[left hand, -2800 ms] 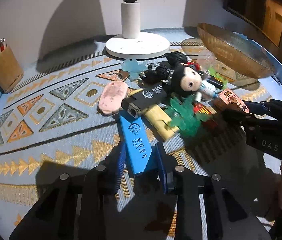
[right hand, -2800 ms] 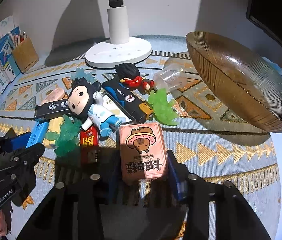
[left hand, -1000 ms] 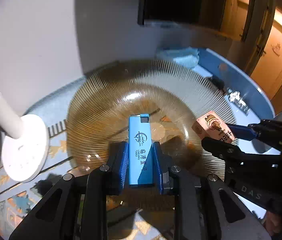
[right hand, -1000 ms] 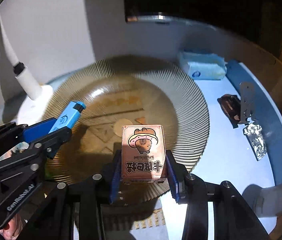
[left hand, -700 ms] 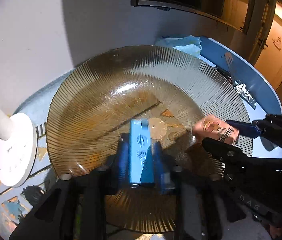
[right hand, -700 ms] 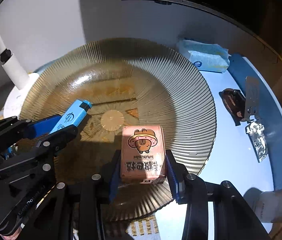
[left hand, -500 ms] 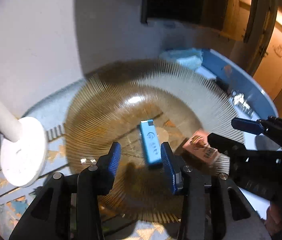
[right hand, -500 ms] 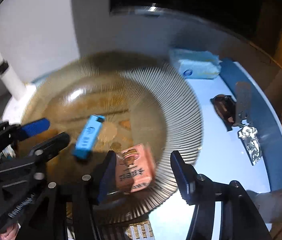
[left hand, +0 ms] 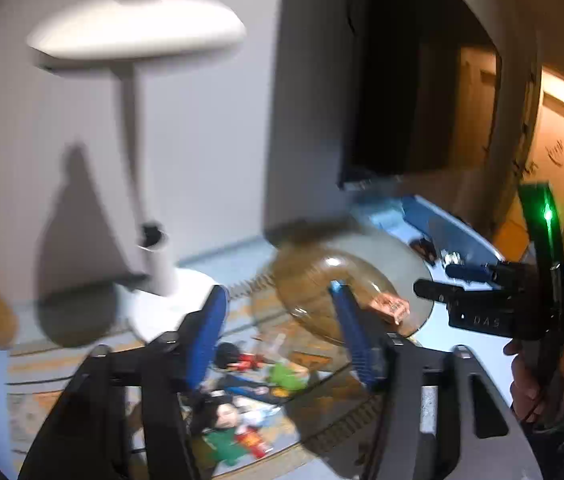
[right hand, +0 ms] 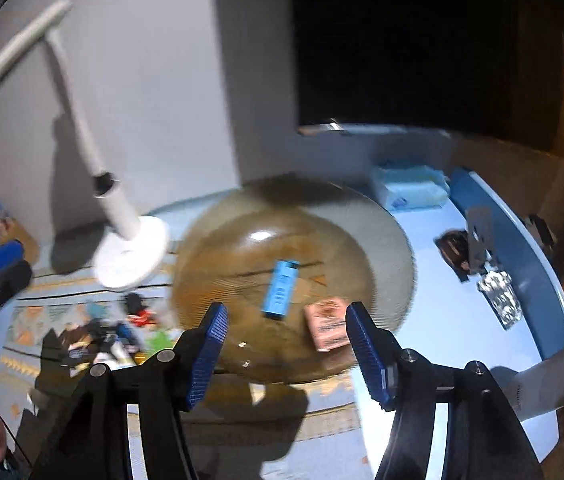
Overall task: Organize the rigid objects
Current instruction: 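Move both open tools back toward the pile, then grasp the white PD charger with the left tool while the right tool grasps the green figure, then carry both items over the amber bowl and open both tools, then move both open tools back toward the pile, then grasp the pink eraser with the left tool while the right tool grasps the red lighter, then carry the eraser and red lighter over the amber bowl and open both tools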
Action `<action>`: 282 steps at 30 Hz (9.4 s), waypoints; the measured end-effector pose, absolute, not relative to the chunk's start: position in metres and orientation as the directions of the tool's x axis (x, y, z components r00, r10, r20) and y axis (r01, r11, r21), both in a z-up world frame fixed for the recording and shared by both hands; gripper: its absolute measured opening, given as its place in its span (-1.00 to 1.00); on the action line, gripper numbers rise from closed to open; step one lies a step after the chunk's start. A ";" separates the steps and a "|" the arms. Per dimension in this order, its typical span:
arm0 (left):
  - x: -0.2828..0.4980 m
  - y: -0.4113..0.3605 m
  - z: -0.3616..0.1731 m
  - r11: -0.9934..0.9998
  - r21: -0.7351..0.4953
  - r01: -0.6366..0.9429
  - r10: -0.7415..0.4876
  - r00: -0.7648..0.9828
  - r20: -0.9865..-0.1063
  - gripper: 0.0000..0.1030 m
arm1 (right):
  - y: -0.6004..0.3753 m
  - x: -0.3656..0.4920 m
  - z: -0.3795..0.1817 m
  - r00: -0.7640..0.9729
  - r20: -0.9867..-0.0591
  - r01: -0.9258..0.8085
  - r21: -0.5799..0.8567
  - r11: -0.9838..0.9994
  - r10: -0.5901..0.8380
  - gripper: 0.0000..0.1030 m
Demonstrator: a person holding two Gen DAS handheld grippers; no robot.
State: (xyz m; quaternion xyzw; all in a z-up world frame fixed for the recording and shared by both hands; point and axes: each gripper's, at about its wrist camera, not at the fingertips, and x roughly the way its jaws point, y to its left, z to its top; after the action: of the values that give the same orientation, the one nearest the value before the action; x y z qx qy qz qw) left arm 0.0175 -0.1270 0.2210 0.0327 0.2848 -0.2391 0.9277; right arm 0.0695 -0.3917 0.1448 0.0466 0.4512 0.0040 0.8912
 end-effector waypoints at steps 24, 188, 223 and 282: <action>-0.057 0.069 0.076 0.971 -0.122 0.205 -0.228 0.646 -0.728 0.66 | -0.243 0.019 0.080 0.440 -0.800 -0.249 0.327 0.912 0.407 0.19; -0.037 0.036 0.117 0.968 -0.192 0.162 -0.244 0.789 -0.564 0.65 | -0.243 0.007 0.089 0.582 -0.743 -0.269 0.208 0.940 0.331 0.41; 0.042 0.024 0.022 0.954 -0.105 0.280 -0.248 0.546 -0.800 0.25 | -0.197 0.021 0.005 0.422 -0.868 -0.300 0.140 0.943 0.263 -0.02; -0.016 -0.062 0.127 0.872 -0.170 0.460 -0.464 0.662 -0.588 -0.35 | -0.298 -0.029 0.098 0.630 -0.751 -0.115 0.161 0.980 0.198 -0.55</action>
State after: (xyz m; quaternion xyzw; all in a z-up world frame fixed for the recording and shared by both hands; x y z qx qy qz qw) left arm -0.0159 -0.0624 0.1268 -0.0033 0.3236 -0.2534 0.9116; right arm -0.0286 -0.2983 0.0982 0.0490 0.4212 0.0868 0.9015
